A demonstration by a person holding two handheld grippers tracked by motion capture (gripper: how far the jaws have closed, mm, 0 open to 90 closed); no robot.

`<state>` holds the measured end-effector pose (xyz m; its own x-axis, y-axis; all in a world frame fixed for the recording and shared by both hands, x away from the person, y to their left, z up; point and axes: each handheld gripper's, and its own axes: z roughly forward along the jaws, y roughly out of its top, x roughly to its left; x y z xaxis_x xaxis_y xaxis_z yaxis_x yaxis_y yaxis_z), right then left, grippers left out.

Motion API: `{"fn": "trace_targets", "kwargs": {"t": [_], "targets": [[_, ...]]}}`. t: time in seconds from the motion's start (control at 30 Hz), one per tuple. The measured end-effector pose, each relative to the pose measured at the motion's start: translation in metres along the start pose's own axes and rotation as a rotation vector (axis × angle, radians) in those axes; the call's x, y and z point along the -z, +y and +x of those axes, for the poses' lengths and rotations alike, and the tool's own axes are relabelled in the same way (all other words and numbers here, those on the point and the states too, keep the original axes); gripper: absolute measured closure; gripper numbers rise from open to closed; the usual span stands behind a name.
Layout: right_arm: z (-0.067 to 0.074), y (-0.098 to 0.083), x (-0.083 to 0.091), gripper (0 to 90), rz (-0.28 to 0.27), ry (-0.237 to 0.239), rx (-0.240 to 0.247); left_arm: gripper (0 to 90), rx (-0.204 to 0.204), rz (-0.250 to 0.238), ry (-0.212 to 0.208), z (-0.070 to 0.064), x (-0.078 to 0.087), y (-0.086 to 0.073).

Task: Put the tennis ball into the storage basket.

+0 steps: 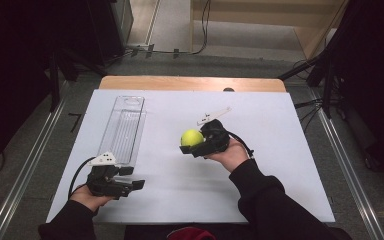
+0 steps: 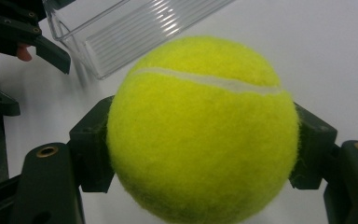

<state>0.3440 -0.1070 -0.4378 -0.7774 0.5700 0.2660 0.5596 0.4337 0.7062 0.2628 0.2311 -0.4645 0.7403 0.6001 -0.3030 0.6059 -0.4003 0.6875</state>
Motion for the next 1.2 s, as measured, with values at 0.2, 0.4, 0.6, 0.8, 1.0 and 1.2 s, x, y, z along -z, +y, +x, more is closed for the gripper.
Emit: {"fn": "trace_targets", "kwargs": {"t": [0.2, 0.4, 0.6, 0.8, 1.0, 1.2], "targets": [[0.002, 0.006, -0.004, 23.8, -0.004, -0.003, -0.004, 27.2, -0.001, -0.002, -0.001, 0.000, 0.000, 0.000], [0.003, 0.012, -0.007, 23.8, -0.015, 0.003, -0.010, 27.2, 0.003, -0.002, 0.000, 0.000, 0.001, 0.000], [0.005, 0.019, -0.010, 23.8, -0.025, 0.005, -0.011, 27.2, 0.013, -0.004, 0.006, 0.003, 0.001, -0.001], [0.006, 0.025, -0.013, 23.8, -0.031, 0.006, -0.009, 27.2, 0.005, 0.002, 0.004, 0.002, -0.001, -0.001], [0.007, 0.029, -0.016, 23.8, -0.033, 0.006, -0.009, 27.2, 0.006, 0.002, 0.004, 0.002, -0.001, -0.001], [0.008, 0.036, -0.020, 23.8, -0.031, 0.002, -0.008, 27.2, 0.008, 0.002, 0.005, 0.002, -0.001, -0.001]]}}
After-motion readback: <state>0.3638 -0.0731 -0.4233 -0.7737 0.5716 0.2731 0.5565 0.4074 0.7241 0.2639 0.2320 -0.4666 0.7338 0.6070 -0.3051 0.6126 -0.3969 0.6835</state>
